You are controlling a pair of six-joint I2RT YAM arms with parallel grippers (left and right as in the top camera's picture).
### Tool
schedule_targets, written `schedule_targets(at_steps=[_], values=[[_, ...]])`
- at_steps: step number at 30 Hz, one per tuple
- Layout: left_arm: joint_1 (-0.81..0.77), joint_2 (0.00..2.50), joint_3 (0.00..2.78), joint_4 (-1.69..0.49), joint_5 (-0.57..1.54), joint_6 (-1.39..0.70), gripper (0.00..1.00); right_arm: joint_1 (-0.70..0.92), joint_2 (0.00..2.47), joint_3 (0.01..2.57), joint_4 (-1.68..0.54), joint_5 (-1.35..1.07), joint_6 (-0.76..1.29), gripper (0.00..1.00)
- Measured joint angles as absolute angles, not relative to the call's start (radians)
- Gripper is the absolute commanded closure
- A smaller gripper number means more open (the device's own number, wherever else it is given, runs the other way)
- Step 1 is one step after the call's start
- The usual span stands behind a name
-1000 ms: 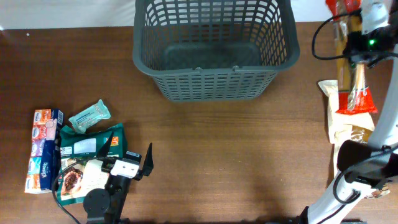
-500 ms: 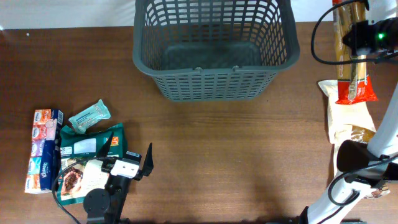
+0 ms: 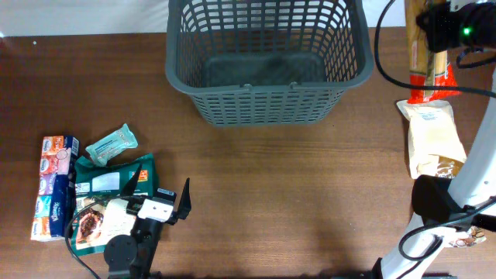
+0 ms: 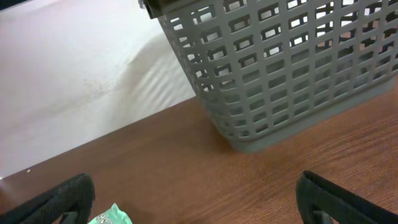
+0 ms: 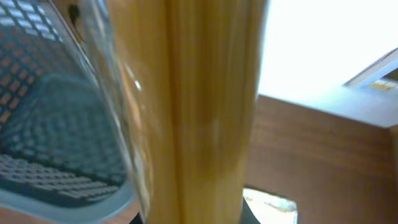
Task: Pack container
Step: 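Lift the spaghetti pack and carry it left over the grey basket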
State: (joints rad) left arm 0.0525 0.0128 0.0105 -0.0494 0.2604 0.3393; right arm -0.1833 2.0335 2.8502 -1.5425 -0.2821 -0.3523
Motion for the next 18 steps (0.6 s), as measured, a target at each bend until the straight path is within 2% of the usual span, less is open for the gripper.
schedule_targets(at_steps=[9, 18], values=[[0.052, 0.013, 0.01, -0.049, 0.26, 0.339, 0.01, -0.173, 2.032, 2.873, -1.535, -0.365, -0.337, 0.96], [0.052, 0.013, 0.01, -0.049, 0.26, 0.339, 0.01, -0.154, 2.033, 2.872, -1.425, -0.364, -0.284, 0.97]])
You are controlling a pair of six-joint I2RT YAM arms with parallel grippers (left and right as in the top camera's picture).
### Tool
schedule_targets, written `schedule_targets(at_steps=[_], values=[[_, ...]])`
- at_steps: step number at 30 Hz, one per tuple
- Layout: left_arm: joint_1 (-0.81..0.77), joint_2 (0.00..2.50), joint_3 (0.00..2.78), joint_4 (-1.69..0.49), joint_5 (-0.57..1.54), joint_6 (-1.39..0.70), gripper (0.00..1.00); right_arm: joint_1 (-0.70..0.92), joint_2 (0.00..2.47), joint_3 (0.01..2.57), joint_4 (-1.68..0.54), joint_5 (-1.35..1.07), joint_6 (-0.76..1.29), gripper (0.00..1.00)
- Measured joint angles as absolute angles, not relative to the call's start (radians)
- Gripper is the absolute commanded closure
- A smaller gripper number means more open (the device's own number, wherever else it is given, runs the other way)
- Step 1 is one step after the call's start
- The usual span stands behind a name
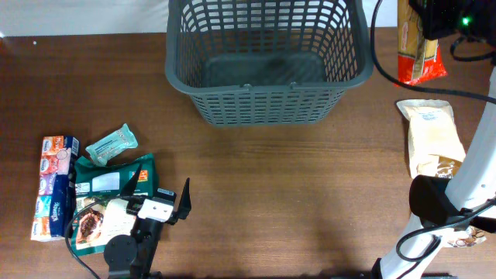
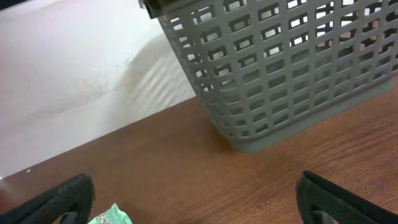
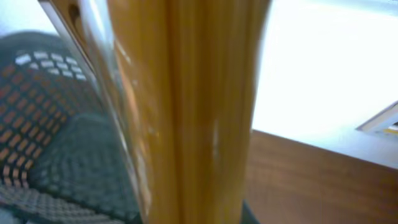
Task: Pack container
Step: 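Lift the spaghetti pack and carry it left over the grey basket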
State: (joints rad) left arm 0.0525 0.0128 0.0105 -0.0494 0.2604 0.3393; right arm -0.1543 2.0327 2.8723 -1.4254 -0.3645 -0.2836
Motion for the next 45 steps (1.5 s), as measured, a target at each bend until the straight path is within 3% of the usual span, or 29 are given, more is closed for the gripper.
schedule_targets(at_steps=[7, 21, 45], values=[[0.052, 0.013, 0.01, -0.049, 0.26, 0.339, 0.01, -0.133, 2.034, 2.872, -1.383, -0.364, -0.229, 0.97], [0.052, 0.013, 0.01, -0.049, 0.26, 0.339, 0.01, 0.096, 2.115, 2.872, -1.375, -0.358, -0.247, 0.96], [0.052, 0.013, 0.01, -0.049, 0.26, 0.339, 0.01, 0.161, 2.198, 2.869, -1.323, -0.424, -0.304, 0.96]])
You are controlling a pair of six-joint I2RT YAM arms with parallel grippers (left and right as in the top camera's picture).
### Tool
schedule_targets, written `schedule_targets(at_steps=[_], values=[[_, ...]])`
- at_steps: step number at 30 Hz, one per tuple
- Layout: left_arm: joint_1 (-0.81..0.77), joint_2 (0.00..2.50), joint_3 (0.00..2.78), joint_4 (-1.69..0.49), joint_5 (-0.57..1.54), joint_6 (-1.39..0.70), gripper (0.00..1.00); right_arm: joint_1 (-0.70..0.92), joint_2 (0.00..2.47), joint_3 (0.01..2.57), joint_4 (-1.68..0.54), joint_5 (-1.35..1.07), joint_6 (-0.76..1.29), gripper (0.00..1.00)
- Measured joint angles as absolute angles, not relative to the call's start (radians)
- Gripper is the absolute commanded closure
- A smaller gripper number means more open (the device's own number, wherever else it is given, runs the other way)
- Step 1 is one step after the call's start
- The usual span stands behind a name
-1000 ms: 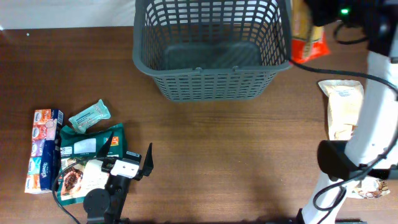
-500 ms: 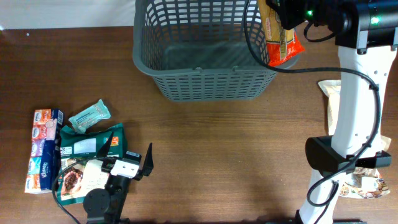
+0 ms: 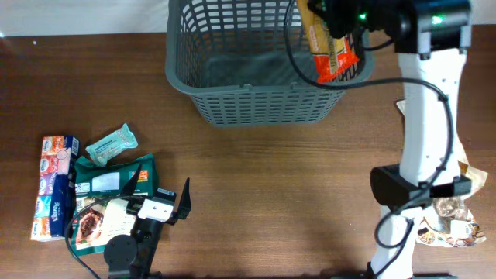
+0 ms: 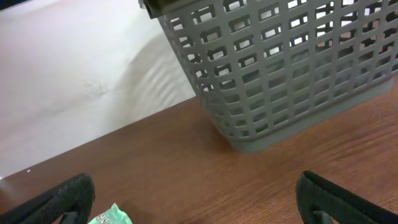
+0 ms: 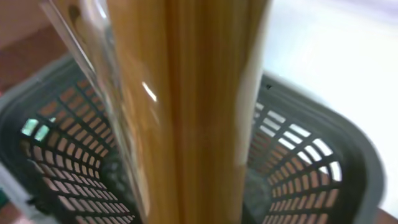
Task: Pack container
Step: 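Lift the spaghetti pack and carry it left over the grey basket, then lower the spaghetti pack into the basket and open the right gripper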
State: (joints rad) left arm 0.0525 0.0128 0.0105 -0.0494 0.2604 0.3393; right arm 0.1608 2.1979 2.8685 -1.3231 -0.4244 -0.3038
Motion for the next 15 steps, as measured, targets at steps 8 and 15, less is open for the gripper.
schedule_targets(at_steps=[8, 15], values=[[0.052, 0.013, 0.01, -0.049, 0.26, 0.339, 0.01, 0.161, 2.268, 2.864, -1.35, -0.392, -0.305, 0.96], [0.052, 0.013, 0.01, -0.049, 0.26, 0.339, 0.01, 0.161, 2.268, 2.865, -1.37, -0.356, -0.307, 0.96]])
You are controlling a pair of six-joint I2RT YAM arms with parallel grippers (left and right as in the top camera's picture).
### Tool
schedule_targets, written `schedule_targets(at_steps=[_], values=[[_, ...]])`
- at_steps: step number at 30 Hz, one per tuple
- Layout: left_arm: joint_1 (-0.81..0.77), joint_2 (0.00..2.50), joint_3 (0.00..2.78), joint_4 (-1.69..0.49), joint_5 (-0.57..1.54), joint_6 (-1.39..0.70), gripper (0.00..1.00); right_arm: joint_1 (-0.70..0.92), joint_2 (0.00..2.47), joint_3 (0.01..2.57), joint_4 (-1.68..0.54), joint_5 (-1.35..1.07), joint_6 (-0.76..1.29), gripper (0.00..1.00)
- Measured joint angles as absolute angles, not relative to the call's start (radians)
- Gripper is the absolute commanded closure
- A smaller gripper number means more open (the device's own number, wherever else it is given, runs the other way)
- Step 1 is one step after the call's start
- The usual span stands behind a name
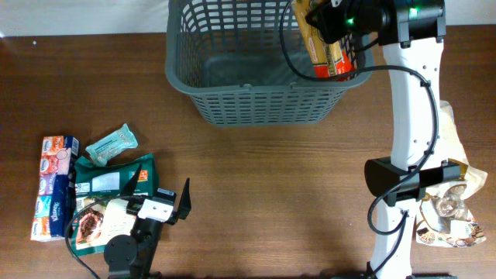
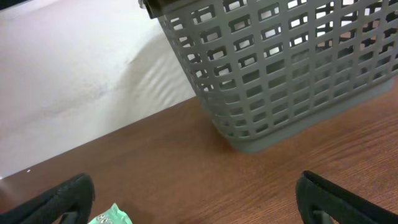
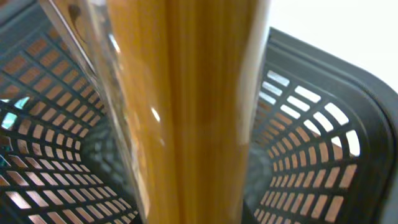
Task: Pack container
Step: 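Lower the spaghetti pack into the basket and open the right gripper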
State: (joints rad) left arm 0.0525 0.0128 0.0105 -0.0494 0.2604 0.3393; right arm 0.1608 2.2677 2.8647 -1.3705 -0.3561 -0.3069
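The grey plastic basket (image 1: 263,107) stands at the back middle of the table. My right gripper (image 1: 342,18) is over its right end, shut on a long clear packet of spaghetti (image 1: 326,48) with a red bottom end, which hangs inside the basket's rim. In the right wrist view the spaghetti packet (image 3: 186,112) fills the middle, hiding the fingers, with the basket wall (image 3: 305,155) around it. My left gripper (image 1: 159,195) rests open at the front left. Its fingertips (image 2: 65,198) are spread wide, with nothing between them.
At the front left lie a tissue multipack (image 1: 56,186), a mint-green wrapper (image 1: 111,145) and dark green packets (image 1: 112,180). A cream bag (image 1: 448,143) and other snack packs (image 1: 449,221) lie along the right edge. The basket (image 2: 280,68) stands ahead in the left wrist view.
My right gripper has shifted slightly left with the spaghetti packet and now sits closer to the basket's inside. The left arm has not moved.
The right gripper held the spaghetti packet right of the basket, above the cream bag. Then it was farther back at the table's right rear. Later it was over the basket's right part, and now the packet hangs inside the rim there.
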Motion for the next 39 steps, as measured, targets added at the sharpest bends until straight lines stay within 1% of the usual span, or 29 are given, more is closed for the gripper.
schedule_targets(at_steps=[19, 23, 25, 28, 31, 34, 39], values=[[0.052, 0.013, 0.01, -0.049, 0.26, 0.339, 0.01, 0.161, 2.268, 2.865, -1.398, -0.284, -0.263, 0.96], [0.052, 0.013, 0.01, -0.049, 0.26, 0.339, 0.01, 0.161, 2.273, 2.865, -1.398, -0.284, -0.262, 0.83], [0.052, 0.013, 0.01, -0.049, 0.26, 0.339, 0.01, 0.161, 2.278, 2.865, -1.398, -0.283, -0.262, 0.69], [0.052, 0.013, 0.01, -0.049, 0.26, 0.339, 0.01, 0.161, 2.283, 2.864, -1.394, -0.278, -0.26, 0.66], [0.052, 0.013, 0.01, -0.049, 0.26, 0.339, 0.01, 0.161, 2.284, 2.864, -1.386, -0.277, -0.257, 0.59], [0.052, 0.013, 0.01, -0.049, 0.26, 0.339, 0.01, 0.161, 2.284, 2.865, -1.372, -0.277, -0.252, 0.39], [0.052, 0.013, 0.01, -0.049, 0.26, 0.339, 0.01, 0.161, 2.284, 2.865, -1.371, -0.277, -0.255, 0.3]])
